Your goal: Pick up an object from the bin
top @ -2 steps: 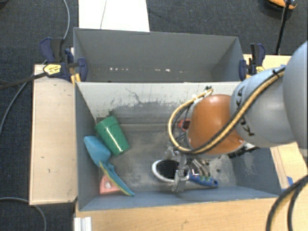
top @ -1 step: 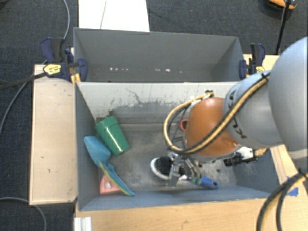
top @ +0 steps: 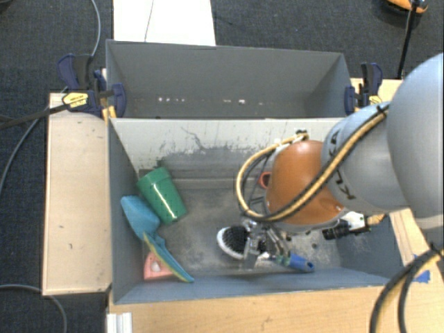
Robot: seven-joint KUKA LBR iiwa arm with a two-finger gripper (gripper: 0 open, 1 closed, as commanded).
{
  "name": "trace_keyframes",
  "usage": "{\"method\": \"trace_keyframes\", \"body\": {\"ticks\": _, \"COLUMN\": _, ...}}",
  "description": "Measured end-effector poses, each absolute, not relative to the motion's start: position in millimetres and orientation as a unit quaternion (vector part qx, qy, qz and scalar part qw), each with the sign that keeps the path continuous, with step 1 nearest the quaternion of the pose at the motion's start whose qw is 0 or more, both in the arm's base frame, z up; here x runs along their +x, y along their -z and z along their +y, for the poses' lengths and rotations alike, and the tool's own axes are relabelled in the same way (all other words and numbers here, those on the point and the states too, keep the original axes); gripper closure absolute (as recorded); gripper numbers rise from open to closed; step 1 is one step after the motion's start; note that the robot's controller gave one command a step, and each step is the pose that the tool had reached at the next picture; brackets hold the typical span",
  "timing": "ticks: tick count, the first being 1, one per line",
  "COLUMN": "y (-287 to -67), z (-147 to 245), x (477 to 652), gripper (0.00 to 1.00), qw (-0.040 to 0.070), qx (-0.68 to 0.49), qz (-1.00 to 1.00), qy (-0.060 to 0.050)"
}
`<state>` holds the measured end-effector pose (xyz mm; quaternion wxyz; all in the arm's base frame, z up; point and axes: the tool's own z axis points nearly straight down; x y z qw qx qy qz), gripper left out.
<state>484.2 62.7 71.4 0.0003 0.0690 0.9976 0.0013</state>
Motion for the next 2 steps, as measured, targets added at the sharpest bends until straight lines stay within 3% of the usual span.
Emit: {"method": "trace_keyframes", "body": {"ticks": 2, "y": -81.4, "z": 62.5, "x": 483.2, "gripper": 1.00, "qw": 0.001, "qx": 0.070, "qz": 0.998, "qy": -0.001}}
